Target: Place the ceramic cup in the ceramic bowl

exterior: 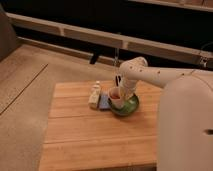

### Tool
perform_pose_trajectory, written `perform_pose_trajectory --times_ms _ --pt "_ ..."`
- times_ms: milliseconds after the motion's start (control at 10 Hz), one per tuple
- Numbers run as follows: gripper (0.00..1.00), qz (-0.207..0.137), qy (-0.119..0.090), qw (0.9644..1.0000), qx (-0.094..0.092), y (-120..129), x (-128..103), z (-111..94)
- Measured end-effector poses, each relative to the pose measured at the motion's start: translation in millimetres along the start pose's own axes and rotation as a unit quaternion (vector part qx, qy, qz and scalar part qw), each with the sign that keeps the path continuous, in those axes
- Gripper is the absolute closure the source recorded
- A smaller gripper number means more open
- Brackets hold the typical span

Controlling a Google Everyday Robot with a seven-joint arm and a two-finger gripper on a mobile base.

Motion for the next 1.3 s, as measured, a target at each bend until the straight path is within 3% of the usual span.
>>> perform_pose_trajectory --times_ms 200,500,1000,1300 --pt "0.48 0.015 -0.003 0.9999 0.003 -17.5 -9.7 10.6" --pt "0.21 0.015 -0.006 0.9999 -0.003 -19.5 -16.9 15.1" --pt "0.20 -0.004 -0.024 0.9996 -0.012 -5.9 -19.3 -4.0" --pt "0.20 -0.013 -0.044 0.9988 -0.019 4.1 -22.1 -25.3"
